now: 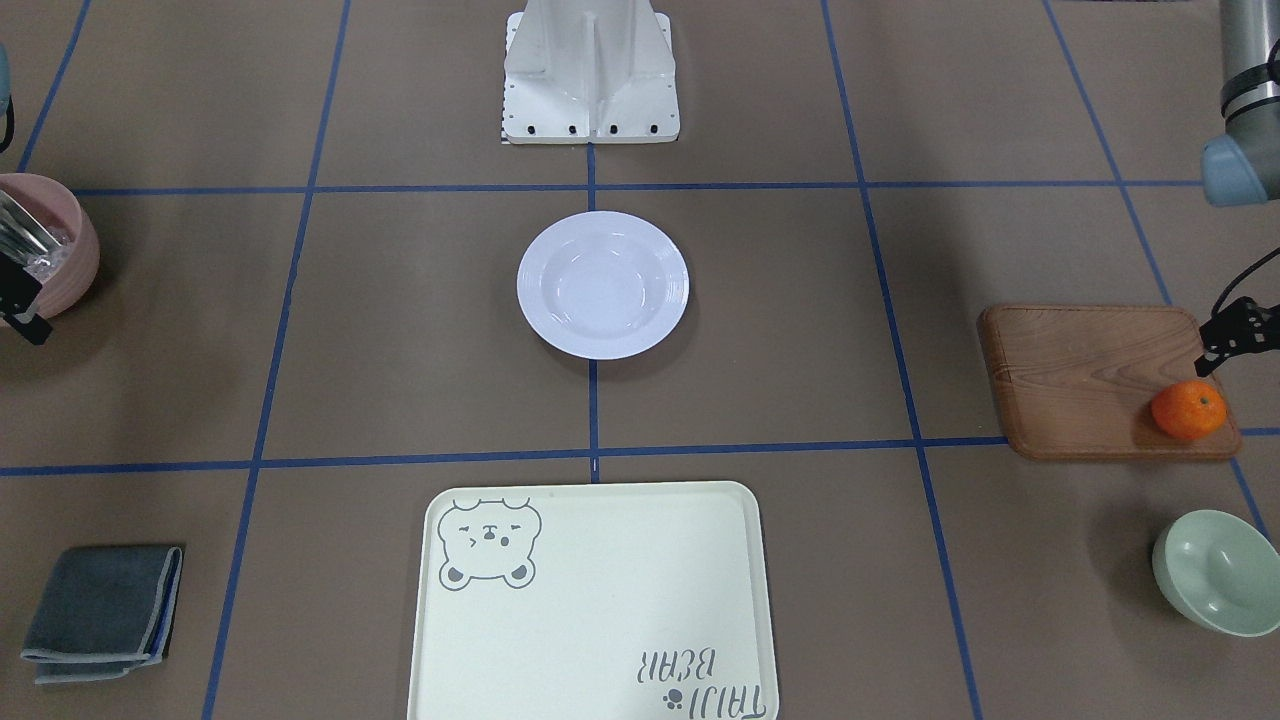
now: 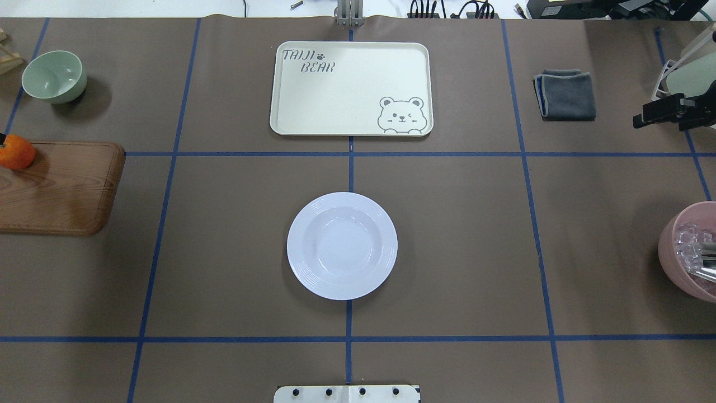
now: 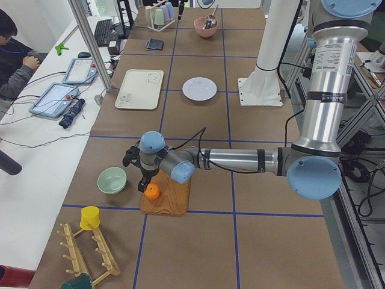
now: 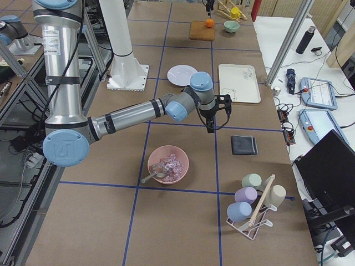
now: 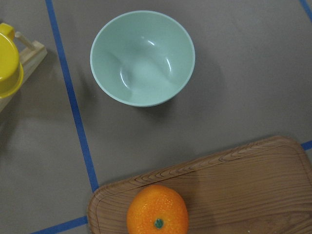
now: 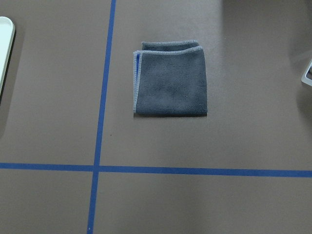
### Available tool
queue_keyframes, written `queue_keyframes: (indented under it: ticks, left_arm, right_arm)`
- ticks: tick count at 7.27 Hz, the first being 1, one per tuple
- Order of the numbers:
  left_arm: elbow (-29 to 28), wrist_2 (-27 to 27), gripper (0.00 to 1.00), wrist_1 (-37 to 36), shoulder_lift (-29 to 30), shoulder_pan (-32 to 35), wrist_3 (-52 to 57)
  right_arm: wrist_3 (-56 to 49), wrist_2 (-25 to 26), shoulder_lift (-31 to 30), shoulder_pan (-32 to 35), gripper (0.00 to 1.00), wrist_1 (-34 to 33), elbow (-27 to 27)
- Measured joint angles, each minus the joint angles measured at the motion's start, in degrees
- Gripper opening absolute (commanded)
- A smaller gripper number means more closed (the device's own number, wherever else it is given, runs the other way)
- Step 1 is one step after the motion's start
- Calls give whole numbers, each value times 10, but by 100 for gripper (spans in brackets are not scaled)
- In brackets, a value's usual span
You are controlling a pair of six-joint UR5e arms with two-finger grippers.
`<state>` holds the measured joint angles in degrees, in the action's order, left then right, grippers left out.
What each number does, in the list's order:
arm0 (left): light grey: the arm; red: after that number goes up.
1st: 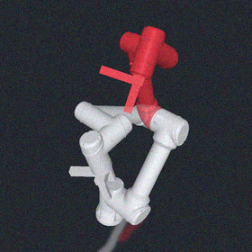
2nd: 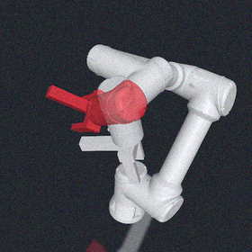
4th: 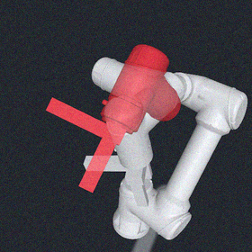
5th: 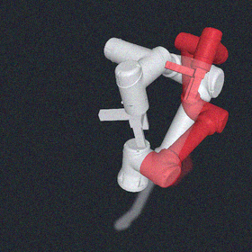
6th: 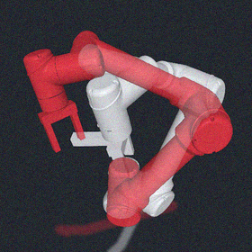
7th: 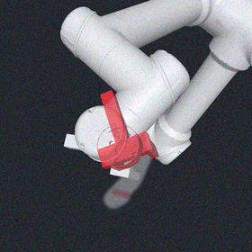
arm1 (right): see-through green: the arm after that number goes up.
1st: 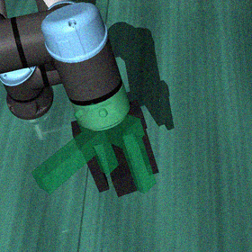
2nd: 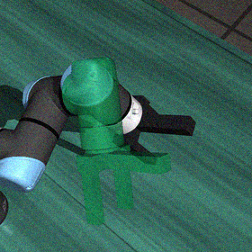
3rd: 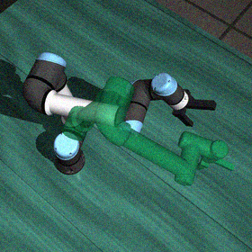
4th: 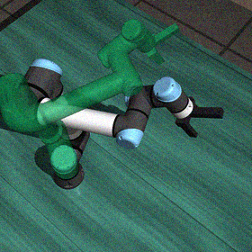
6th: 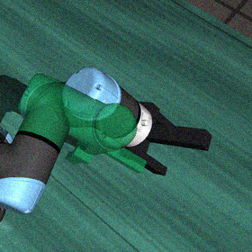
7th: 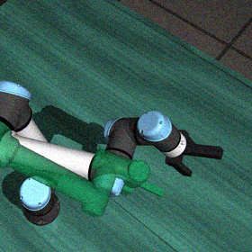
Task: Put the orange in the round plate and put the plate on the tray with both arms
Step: 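Lower the left gripper onto the orange on the wooden board and grasp it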
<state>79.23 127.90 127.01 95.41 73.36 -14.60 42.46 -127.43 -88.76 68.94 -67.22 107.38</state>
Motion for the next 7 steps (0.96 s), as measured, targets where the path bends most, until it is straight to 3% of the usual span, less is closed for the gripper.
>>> queue_keyframes:
  ticks: [2,7]
  left_arm:
    - [-34,-12,98,43,3,-31,-32]
    - [-71,-50,98,51,24,-61,-43]
  right_arm:
    - [2,5,0,-2,100,1,1]
    - [-1,15,1,-7,100,1,1]
